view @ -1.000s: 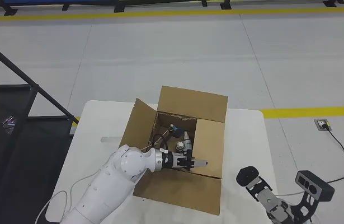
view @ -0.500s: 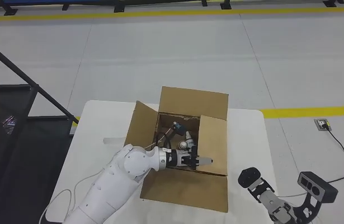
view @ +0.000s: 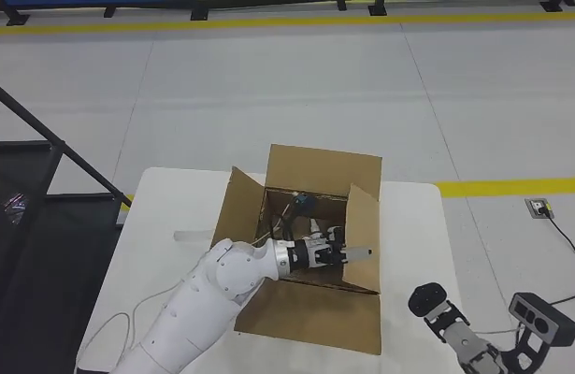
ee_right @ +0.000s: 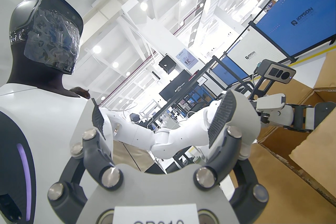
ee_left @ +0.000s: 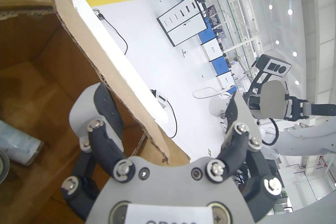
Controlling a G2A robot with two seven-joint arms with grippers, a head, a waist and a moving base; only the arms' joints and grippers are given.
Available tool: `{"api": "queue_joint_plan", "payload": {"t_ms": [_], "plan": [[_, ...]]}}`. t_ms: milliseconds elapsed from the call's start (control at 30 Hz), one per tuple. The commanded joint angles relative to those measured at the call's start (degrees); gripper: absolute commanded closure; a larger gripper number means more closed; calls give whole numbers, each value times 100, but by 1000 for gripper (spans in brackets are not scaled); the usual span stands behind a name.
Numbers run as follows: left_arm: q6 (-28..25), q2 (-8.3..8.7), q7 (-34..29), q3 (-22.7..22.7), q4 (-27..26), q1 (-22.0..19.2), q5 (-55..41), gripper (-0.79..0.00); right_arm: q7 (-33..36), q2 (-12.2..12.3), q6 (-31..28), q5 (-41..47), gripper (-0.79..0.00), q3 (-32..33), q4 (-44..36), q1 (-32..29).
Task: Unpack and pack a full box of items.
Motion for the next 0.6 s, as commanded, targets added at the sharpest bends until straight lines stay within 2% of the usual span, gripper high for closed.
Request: {"api": "queue_joint_plan", "payload": {"t_ms": [0, 233, 567], "plan": [[-81, -85, 141, 134, 77, -118, 12, -785, -19, 1, 4, 73, -785, 109, -45, -82], [-252, -469, 612, 715, 549, -558, 86, -785, 45, -41, 4, 498, -785, 566, -165, -411], [-157, -1157, 566, 1514, 1675, -1239, -76, -785, 496, -237, 4, 1357, -785, 1211, -9, -740]]}}
